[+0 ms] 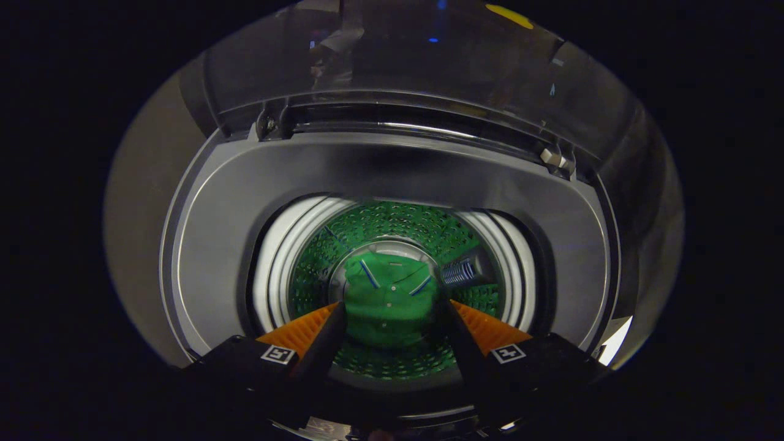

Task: Put the clothes into the washing machine and then close the washing machine lid.

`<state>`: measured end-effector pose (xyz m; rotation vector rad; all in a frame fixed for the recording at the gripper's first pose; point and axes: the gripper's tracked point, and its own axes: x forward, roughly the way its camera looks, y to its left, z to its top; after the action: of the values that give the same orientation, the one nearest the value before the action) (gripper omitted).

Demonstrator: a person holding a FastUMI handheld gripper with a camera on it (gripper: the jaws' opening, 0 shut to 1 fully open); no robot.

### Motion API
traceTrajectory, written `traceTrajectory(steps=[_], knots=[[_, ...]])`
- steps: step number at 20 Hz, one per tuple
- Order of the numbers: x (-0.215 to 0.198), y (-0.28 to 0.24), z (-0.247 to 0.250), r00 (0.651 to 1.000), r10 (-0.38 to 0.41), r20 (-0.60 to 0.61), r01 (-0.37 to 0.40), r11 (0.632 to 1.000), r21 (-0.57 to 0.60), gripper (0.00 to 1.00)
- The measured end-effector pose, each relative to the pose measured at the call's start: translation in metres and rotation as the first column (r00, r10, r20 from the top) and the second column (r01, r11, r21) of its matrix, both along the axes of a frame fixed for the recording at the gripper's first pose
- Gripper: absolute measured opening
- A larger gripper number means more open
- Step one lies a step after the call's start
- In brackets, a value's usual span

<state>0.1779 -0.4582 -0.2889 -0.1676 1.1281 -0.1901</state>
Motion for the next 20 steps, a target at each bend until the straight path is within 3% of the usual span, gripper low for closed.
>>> traceTrajectory(steps=[9,14,20], knots=[[-0.002,0.004,0.039,0.997,-0.014,0.075,0.014,1.0,0.006,0.99],[0.008,0.008,0.105,0.979,-0.022,0.202,0.021,1.0,0.003,0.99],[0.033,0.014,0.204,0.927,-0.024,0.375,0.025,1.0,0.001,0.99]])
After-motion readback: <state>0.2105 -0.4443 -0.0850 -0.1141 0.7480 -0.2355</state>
